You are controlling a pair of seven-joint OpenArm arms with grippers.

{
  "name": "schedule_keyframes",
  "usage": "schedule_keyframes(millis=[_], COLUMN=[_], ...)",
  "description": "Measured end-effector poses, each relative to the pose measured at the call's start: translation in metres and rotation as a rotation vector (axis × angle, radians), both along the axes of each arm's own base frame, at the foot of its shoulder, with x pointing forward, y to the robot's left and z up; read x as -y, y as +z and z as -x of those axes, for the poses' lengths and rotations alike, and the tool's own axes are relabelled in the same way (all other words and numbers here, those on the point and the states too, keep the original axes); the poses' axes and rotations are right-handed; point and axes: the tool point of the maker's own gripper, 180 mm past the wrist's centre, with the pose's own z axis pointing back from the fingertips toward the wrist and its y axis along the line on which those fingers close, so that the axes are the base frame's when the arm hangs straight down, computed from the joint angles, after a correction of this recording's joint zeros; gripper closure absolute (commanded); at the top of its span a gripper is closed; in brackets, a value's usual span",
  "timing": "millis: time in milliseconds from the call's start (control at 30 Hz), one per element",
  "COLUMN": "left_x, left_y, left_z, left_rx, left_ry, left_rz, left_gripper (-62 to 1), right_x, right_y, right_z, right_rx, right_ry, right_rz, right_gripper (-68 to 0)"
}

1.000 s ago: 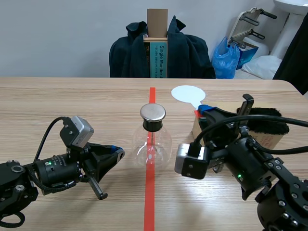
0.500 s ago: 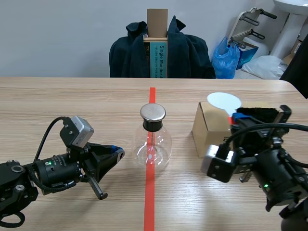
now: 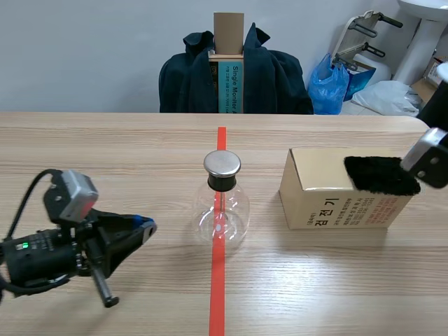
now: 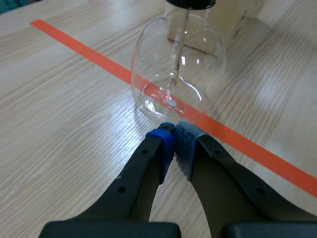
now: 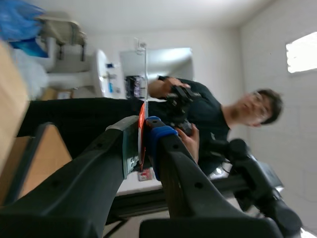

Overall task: Do the electroscope experiment.
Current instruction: 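Move the plate toward and away from the electroscope, then rub the plate on the fur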

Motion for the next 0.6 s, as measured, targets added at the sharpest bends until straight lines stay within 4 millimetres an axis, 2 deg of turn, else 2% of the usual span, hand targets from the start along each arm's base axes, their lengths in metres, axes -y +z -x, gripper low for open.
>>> schedule_keyframes(millis=[100,133,167,233,333,367,467,600], left_x=[-0.018,-0.022,-0.026,-0.032,-0.042,-0.045,-0.055,-0.060], left_y=[0.026,0.036,0.047,0.067,0.088,0.093,0.097,0.092], left_z=[0.021,0.028,0.034,0.045,0.052,0.052,0.053,0.063], left_rx=[-0.023,-0.028,-0.035,-0.048,-0.039,-0.033,-0.031,-0.062], left_ry=[-0.042,-0.060,-0.076,-0.106,-0.120,-0.117,-0.081,-0.056], left_rz=[0.014,0.024,0.039,0.061,0.054,0.051,0.040,0.041], left_gripper=[-4.4,-8.3,-13.9,-29.4,-54.8,-61.2,-62.3,-62.3], right_x=[0.012,0.017,0.019,0.024,0.026,0.026,0.026,0.026], right_y=[0.036,0.048,0.059,0.077,0.095,0.099,0.104,0.103], right_z=[0.002,0.003,0.005,0.009,0.013,0.014,0.015,0.015], right_rx=[0.092,0.123,0.153,0.200,0.247,0.258,0.269,0.269], right_ry=[-0.019,-0.029,-0.031,-0.038,-0.031,-0.033,-0.032,-0.031], right_rz=[-0.005,-0.005,-0.008,-0.024,-0.035,-0.047,-0.048,-0.047], right_gripper=[-0.7,-0.7,-0.7,-0.7,-0.7,-0.7,-0.7,-0.7])
